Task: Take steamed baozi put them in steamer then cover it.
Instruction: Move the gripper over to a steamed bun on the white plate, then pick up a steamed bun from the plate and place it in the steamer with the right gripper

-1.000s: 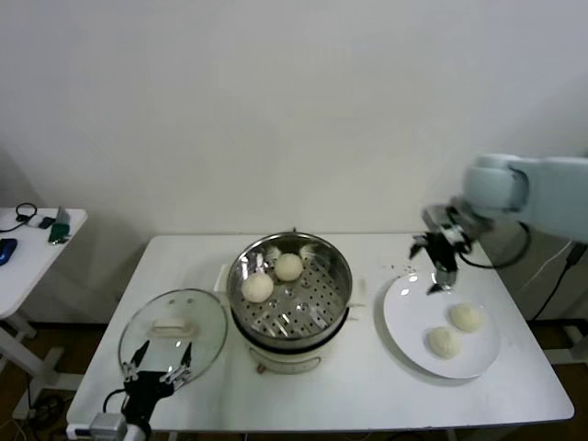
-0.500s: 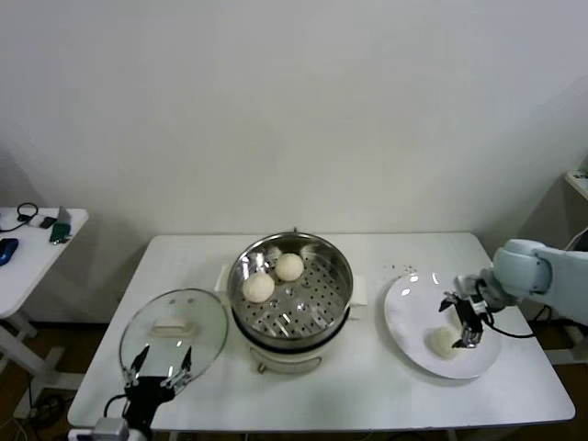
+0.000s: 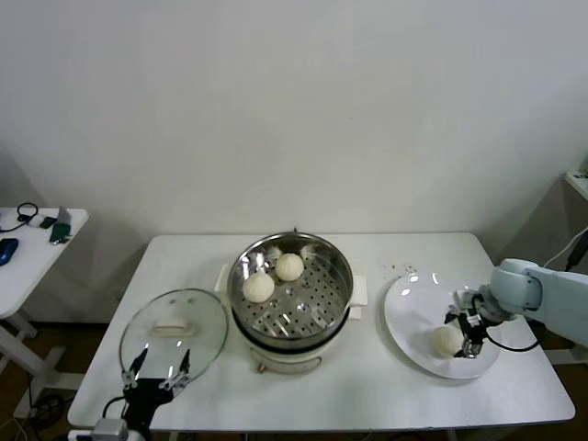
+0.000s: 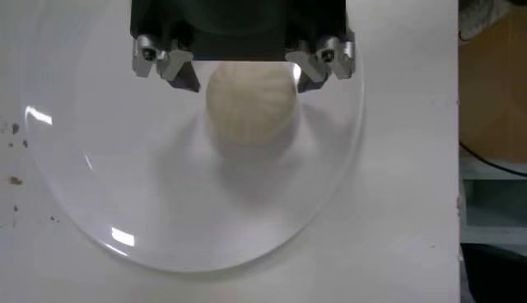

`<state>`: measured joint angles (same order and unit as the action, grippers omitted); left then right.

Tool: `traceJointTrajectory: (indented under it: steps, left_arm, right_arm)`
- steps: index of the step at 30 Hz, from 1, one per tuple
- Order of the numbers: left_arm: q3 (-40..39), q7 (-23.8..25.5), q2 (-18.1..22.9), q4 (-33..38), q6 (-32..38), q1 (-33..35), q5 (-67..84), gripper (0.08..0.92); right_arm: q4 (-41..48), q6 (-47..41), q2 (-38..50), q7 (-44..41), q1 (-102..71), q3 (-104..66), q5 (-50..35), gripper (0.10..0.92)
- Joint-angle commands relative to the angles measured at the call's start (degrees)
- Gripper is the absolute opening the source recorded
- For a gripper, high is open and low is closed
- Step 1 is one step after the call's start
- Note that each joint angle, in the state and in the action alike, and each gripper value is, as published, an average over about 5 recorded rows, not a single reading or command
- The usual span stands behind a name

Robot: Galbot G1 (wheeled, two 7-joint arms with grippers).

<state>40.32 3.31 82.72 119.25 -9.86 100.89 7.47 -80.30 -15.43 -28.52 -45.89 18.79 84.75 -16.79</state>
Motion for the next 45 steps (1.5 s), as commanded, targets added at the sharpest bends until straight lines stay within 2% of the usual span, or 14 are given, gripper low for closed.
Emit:
traceJointTrajectory:
  steps: [1,6,11,16,21,25,32,39,45]
  left_arm:
    - [0.1,0.0,-0.1,0.0,-0.1,0.0,0.0,0.823]
    - [0.2,0.0,-0.1,0.4,-0.3,0.0,0.0,0.823]
    - [0.1,0.0,-0.2,1.0,-0.4,0.5,-0.5,0.823]
    - [0.0,0.1,-0.3,1.4,-0.4,1.1,-1.3,0.823]
    - [-0.2,0.1,0.0,2.0,-0.6,1.1,-2.2,0.823]
    - [-0.1,0.1,0.3,2.6,-0.7,1.0,-2.3,0.823]
    - [0.6,-0.1,0.4,2.7,-0.1,1.7,-2.4,0.823]
    - [1.1,-0.2,0.4,3.1,0.1,2.1,-2.2,0.823]
    - [1.6,-0.3,0.3,2.9,0.5,2.6,-2.0,0.823]
  right_arm:
    - [1.7,-0.2,-0.8,0.1,-4.3,-3.8,0.3,0.708]
    - [0.2,1.3,-0.6,-1.8,0.9,-1.6,0.2,0.684]
    - [1.0,8.3,-3.1,-6.7,19.2,8.8,-0.2,0.687]
    - [4.2,18.8,-12.0,-11.8,37.9,15.6,-3.7,0.695]
    - [2.1,27.6,-22.8,-14.8,46.7,9.3,-8.1,0.702]
    - [-4.4,31.8,-29.5,-15.3,47.4,2.9,-8.8,0.695]
    - [-14.1,33.1,-39.9,-13.5,42.2,1.6,-2.5,0.679]
    - [-13.4,32.6,-46.0,-11.8,32.2,4.6,4.6,0.680]
    - [-9.1,31.2,-48.0,-10.7,25.0,6.3,9.4,0.687]
